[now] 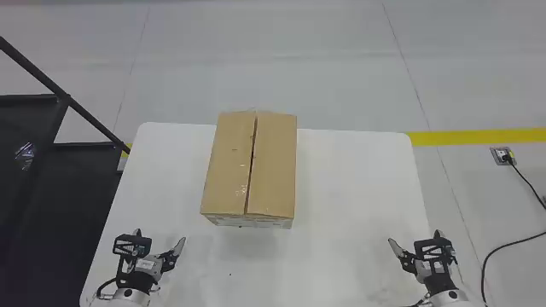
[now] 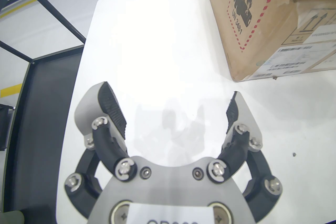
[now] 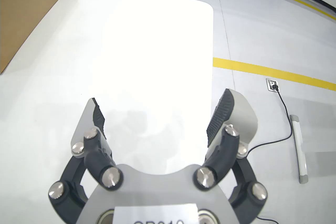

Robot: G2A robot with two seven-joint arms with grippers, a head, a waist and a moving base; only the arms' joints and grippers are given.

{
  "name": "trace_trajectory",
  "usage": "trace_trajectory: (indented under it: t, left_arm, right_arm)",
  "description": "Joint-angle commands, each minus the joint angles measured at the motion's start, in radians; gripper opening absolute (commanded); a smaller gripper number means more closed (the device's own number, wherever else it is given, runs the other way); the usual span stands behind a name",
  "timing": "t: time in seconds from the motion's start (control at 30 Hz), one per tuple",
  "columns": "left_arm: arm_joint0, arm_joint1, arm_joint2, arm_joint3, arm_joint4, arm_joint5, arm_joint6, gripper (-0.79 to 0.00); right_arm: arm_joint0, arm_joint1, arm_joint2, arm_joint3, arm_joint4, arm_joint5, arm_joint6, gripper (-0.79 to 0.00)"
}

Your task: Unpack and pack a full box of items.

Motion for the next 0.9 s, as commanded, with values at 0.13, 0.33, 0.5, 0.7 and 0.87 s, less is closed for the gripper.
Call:
trace_trajectory:
  t: [0.13,0.33,0.5,0.7,0.87]
  left_arm:
    - [0.000,0.000,0.000,0.000,0.000,0.000,0.000,-0.001]
    - [0.000,0.000,0.000,0.000,0.000,0.000,0.000,0.000]
    - [-0.011,-0.001,-0.013,0.020,0.006,-0.016,0.057,0.000]
    - [-0.060,0.002,-0.051,0.039,0.001,-0.071,0.126,0.000]
    - [-0.105,0.004,-0.060,0.046,-0.043,-0.154,0.148,0.000]
  right_arm:
    - [0.000,0.000,0.000,0.000,0.000,0.000,0.000,-0.001]
    - [0.001,0.000,-0.002,-0.002,0.004,-0.003,-0.003,0.000]
    - [0.030,-0.002,-0.043,-0.052,-0.053,-0.052,-0.035,0.000]
    - [0.091,-0.006,-0.136,-0.120,-0.228,-0.043,-0.013,0.000]
    - [0.156,-0.014,-0.219,-0.150,-0.339,-0.028,0.033,0.000]
